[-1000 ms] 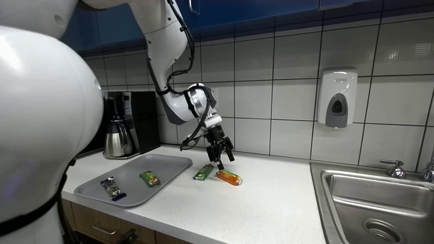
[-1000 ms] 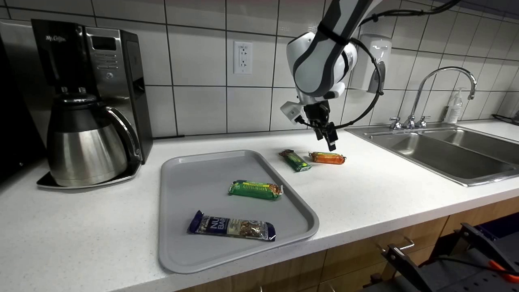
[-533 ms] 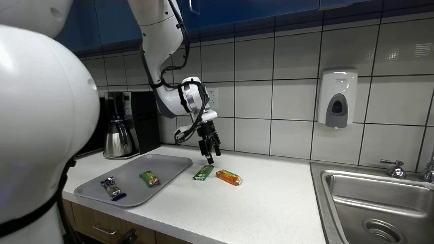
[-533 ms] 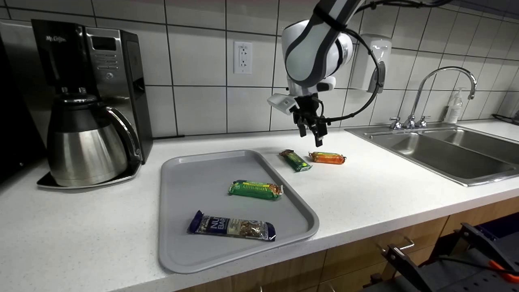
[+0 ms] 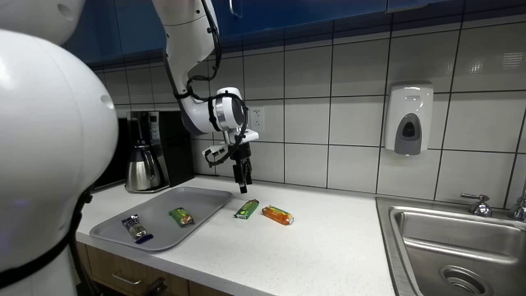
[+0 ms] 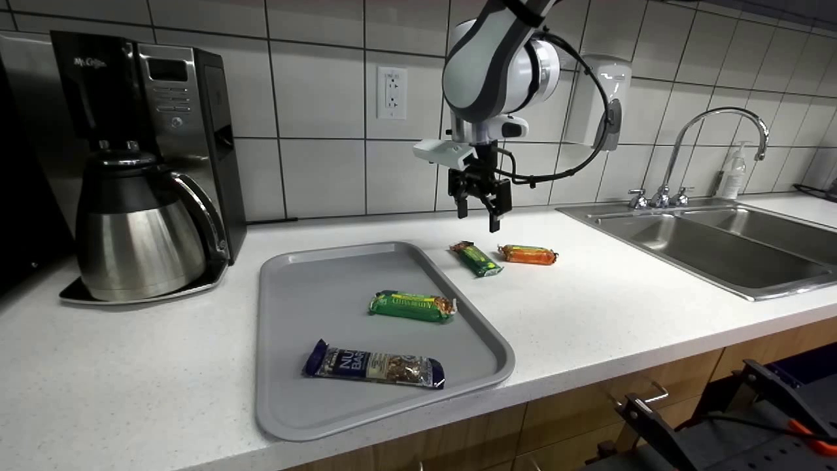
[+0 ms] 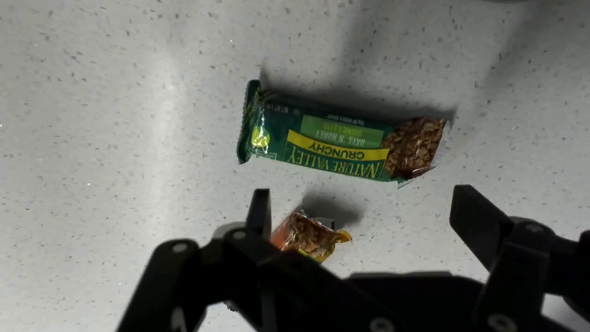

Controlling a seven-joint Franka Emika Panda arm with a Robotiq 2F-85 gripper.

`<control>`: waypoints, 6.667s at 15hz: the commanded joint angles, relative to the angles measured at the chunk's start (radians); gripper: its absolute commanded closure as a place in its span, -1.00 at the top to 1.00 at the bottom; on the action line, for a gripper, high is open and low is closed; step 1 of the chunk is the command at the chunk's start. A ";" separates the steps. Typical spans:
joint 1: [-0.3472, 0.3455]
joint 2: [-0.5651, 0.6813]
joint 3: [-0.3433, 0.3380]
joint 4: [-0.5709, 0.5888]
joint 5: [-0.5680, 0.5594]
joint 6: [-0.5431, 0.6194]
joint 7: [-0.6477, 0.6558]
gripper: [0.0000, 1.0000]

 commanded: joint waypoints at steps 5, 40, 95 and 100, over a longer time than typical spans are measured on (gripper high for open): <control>0.051 -0.078 0.027 -0.039 0.005 -0.020 -0.029 1.00; 0.225 -0.246 0.142 -0.187 -0.033 -0.129 0.277 1.00; 0.304 0.094 0.137 0.008 -0.175 -0.221 0.915 -0.72; 0.308 0.066 0.133 0.015 -0.188 -0.230 0.912 -0.72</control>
